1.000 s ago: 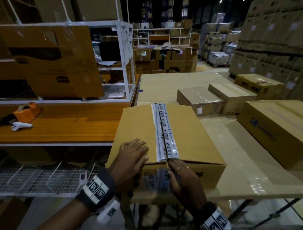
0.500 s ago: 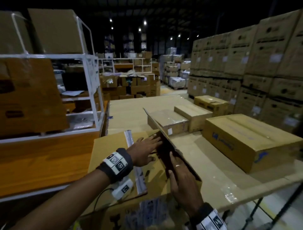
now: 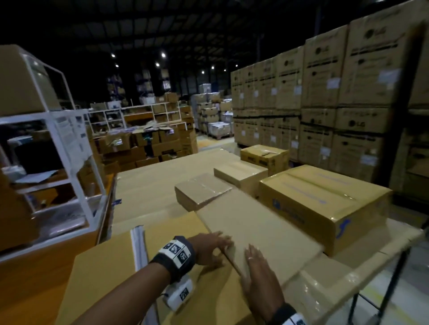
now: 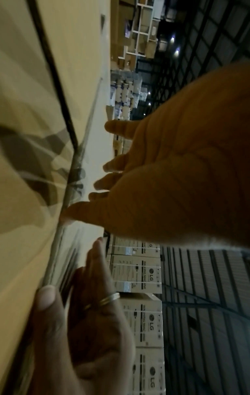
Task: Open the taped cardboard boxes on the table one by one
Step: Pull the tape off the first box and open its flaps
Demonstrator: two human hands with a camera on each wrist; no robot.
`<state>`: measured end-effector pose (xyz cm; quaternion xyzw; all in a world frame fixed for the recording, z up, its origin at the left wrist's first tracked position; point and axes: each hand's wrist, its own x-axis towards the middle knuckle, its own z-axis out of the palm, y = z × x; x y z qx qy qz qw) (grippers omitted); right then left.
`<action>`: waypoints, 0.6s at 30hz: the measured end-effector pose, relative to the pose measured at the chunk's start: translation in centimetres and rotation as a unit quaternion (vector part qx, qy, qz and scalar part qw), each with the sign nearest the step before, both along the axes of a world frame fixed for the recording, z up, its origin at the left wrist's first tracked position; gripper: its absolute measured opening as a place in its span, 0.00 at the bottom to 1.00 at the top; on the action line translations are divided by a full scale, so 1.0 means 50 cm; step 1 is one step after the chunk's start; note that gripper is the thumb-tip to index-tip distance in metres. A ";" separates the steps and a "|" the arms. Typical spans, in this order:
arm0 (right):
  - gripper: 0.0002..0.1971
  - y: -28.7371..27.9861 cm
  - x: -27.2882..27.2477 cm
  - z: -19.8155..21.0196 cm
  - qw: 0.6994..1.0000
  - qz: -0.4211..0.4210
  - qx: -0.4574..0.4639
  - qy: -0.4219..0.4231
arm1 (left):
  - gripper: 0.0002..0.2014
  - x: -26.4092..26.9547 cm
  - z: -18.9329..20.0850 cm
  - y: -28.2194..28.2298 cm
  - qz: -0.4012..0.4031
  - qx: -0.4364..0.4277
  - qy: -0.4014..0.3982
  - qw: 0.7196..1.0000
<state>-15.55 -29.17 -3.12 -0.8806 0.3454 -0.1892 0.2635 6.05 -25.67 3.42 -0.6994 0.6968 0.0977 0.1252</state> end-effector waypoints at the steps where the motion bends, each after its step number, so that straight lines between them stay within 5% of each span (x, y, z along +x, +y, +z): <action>1: 0.33 -0.002 -0.002 -0.015 0.999 -0.008 0.031 0.006 | 0.33 0.002 -0.014 -0.009 0.007 0.016 0.018 1.000; 4: 0.25 0.006 -0.010 -0.037 0.992 -0.044 0.117 0.016 | 0.30 0.014 -0.049 -0.019 0.018 0.024 0.059 0.998; 9: 0.20 -0.014 -0.002 -0.028 0.990 -0.006 0.131 0.050 | 0.27 0.033 -0.050 -0.041 0.032 0.021 0.075 0.996; 18: 0.27 -0.130 0.054 0.078 0.978 0.149 0.004 0.146 | 0.35 0.091 -0.035 -0.091 0.088 0.049 0.047 0.994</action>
